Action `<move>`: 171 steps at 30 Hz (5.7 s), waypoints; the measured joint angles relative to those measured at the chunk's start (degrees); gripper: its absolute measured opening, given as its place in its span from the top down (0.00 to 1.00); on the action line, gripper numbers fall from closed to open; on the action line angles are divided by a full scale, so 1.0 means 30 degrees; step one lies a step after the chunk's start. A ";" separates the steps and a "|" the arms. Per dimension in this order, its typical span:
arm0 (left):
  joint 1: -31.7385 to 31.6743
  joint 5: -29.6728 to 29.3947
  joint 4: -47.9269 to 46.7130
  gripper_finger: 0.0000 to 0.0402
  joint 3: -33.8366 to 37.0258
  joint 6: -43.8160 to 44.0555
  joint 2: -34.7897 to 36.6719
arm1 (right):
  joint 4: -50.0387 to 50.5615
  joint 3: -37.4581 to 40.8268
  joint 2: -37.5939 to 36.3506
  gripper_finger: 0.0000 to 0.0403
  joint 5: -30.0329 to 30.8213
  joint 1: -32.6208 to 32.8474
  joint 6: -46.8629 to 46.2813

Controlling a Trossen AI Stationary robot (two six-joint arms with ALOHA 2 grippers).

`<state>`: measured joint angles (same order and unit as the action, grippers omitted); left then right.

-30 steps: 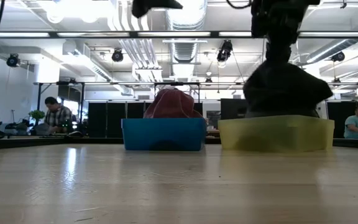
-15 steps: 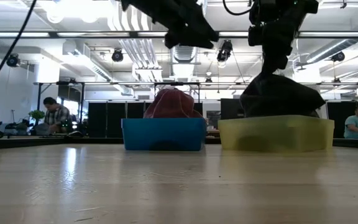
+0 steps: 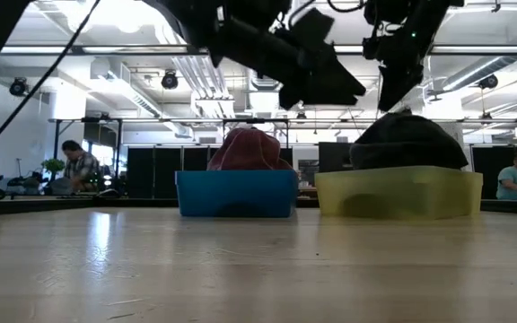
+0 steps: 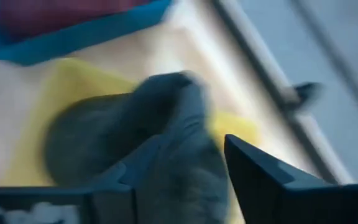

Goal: Pick & Place hat
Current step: Put the black cap into the yellow bin, then adjust the bins on the table

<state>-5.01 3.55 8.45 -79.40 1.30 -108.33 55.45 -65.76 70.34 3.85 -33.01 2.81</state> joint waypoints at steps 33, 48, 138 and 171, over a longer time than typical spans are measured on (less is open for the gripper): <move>-0.0394 -0.0809 0.1892 0.59 -0.5167 -0.3554 -0.7650 | 0.1266 0.2920 -0.1154 0.52 0.1607 -0.0092 -0.3418; -0.0549 -0.0721 0.0606 0.59 -0.4933 -0.2266 -0.7799 | -0.2819 0.5955 -0.1812 0.52 0.2860 -0.3286 -0.3910; 0.1443 -0.1418 -1.0159 0.59 0.0043 -0.1301 0.0737 | -0.2873 0.5487 0.2065 0.76 0.2522 0.1552 -1.6424; 0.3141 -0.3803 -0.5874 0.59 -0.1342 -0.2407 -0.3907 | 0.3065 0.4816 -0.4765 0.84 0.5967 1.6615 -2.7511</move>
<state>4.42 -7.86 -9.17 -83.42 -5.92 -120.05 64.64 -51.31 56.05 21.76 16.83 -79.72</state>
